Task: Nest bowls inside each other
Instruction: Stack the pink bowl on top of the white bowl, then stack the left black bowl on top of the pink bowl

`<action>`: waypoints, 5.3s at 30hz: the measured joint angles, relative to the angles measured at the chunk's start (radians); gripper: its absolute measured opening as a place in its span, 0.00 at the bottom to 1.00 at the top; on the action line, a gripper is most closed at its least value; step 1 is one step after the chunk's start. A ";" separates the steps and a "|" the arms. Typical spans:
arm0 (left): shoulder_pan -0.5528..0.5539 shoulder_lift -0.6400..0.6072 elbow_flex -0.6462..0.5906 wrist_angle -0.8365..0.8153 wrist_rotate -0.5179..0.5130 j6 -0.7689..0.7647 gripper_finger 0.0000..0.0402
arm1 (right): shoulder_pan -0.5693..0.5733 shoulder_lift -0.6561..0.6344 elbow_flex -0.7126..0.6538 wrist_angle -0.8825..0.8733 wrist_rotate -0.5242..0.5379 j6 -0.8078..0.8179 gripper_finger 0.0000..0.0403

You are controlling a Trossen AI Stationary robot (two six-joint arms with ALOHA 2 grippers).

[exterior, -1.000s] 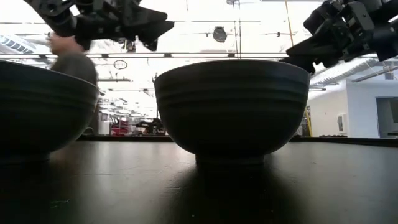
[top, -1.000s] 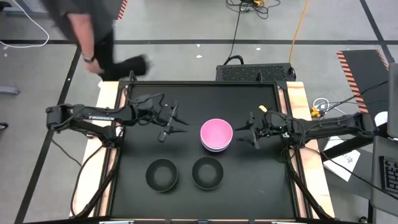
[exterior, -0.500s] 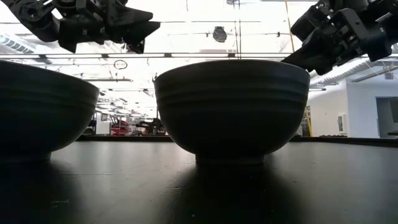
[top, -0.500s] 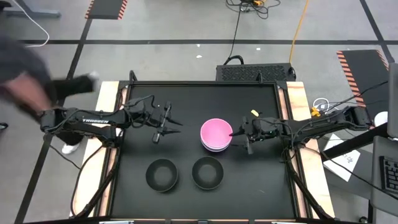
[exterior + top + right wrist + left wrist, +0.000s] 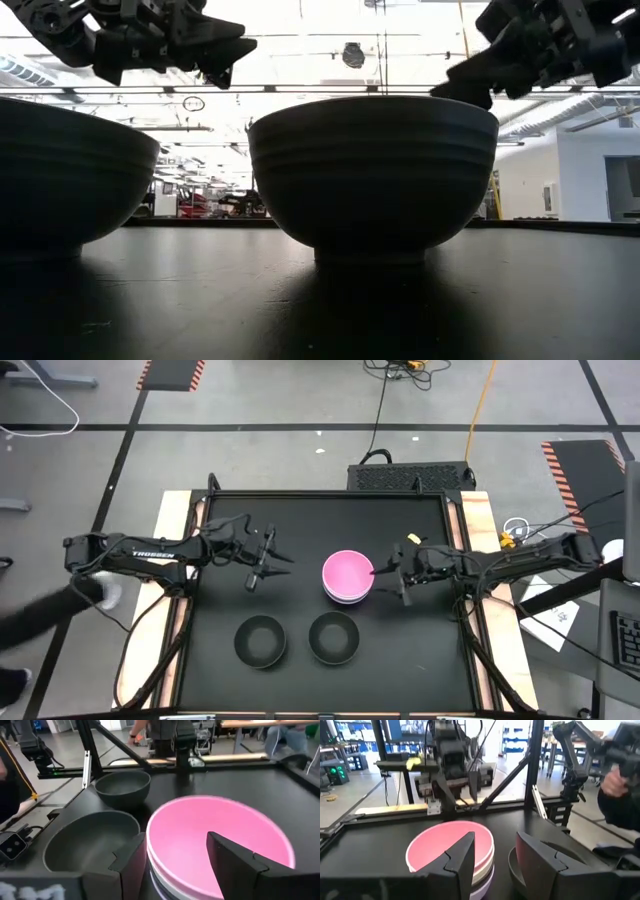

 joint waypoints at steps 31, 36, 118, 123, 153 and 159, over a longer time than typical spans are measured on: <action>0.000 -0.616 -0.335 -0.123 -0.033 0.030 0.36 | 0.024 -0.819 -0.090 -0.609 -0.008 0.064 0.49; 0.000 -0.733 -0.334 -0.259 -0.145 0.049 0.36 | 0.026 -0.886 -0.089 -0.620 -0.004 0.079 0.49; -0.495 -0.082 0.107 -1.173 -0.387 -0.785 0.72 | 0.026 -0.884 -0.263 -0.414 -0.063 0.117 0.49; -0.508 -0.033 0.107 -1.167 -0.385 -0.797 0.70 | 0.026 -0.883 -0.263 -0.416 -0.064 0.119 0.49; -0.513 -0.010 0.108 -1.059 -0.380 -0.684 0.02 | 0.026 -0.883 -0.309 -0.350 -0.062 0.117 0.49; -0.510 -0.010 0.108 -1.012 -0.423 -0.654 0.01 | 0.026 -0.883 -0.310 -0.351 -0.062 0.116 0.49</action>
